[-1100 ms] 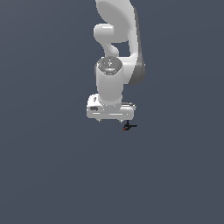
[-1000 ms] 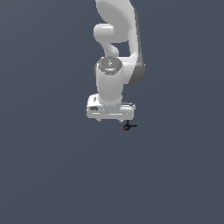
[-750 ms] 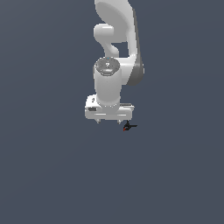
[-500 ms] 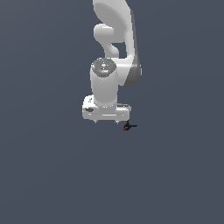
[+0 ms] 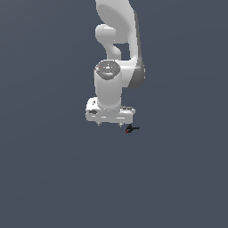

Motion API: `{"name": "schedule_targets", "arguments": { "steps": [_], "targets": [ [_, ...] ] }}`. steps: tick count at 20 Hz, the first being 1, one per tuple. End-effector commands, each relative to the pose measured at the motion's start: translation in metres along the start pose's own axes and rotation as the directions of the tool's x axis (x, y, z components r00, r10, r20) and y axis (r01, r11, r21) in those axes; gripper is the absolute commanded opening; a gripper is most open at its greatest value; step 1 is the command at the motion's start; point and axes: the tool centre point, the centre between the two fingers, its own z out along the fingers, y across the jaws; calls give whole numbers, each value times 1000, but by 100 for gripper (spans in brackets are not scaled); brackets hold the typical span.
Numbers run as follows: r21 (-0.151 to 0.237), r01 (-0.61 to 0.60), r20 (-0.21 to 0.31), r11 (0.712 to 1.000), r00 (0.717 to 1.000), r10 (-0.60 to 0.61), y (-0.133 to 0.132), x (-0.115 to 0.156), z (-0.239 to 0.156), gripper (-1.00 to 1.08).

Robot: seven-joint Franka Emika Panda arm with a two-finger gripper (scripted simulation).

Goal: Pick up the object and move it to a goal position.

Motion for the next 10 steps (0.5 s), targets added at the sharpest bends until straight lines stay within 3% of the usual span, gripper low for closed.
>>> {"name": "schedule_targets", "arguments": {
  "steps": [1, 10],
  "targets": [
    [2, -24, 0, 1000, 1000, 24, -5, -2, 3, 100],
    [10, -177, 1, 984, 984, 177, -34, -13, 23, 100]
  ]
}}
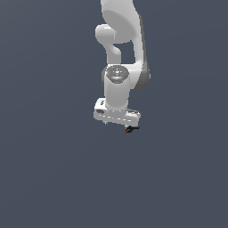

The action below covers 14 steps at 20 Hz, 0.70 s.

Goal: Pick up the object and move it to a goal position.

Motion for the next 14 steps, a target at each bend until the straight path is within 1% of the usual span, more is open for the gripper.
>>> {"name": "schedule_targets", "arguments": {
  "steps": [1, 5, 8, 14],
  "targets": [
    [2, -54, 0, 999, 999, 54, -9, -6, 7, 100],
    [5, -144, 0, 990, 990, 144, -23, -16, 18, 100],
    [7, -212, 0, 977, 977, 212, -33, -23, 26, 100],
    [8, -345, -1, 939, 939, 345, -51, -39, 41, 100]
  ]
}}
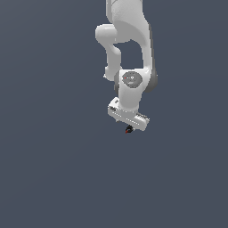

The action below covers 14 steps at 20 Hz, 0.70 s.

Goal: Pick up the object and move it to a goal position.

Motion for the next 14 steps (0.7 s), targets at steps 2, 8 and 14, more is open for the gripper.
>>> {"name": "schedule_targets", "arguments": {
  "steps": [2, 8, 14],
  "targets": [
    [1, -82, -2, 997, 997, 82, -6, -12, 9, 100],
    [1, -188, -6, 982, 982, 188, -13, -28, 20, 100],
    [2, -252, -10, 968, 968, 252, -17, -37, 26, 100]
  ]
}}
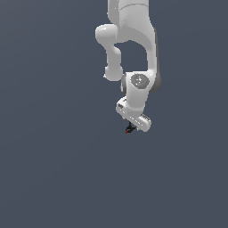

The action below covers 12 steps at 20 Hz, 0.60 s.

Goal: Pick up the object and move it to a goal position.

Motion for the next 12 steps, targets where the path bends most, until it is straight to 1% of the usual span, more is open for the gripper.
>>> {"name": "schedule_targets", "arguments": {
  "steps": [1, 8, 12],
  "targets": [
    [0, -22, -1, 1000, 1000, 22, 0, -3, 2, 100],
    [0, -33, -2, 999, 999, 33, -1, -5, 3, 100],
    [0, -34, -2, 999, 999, 34, 0, -5, 11, 100]
  ]
}}
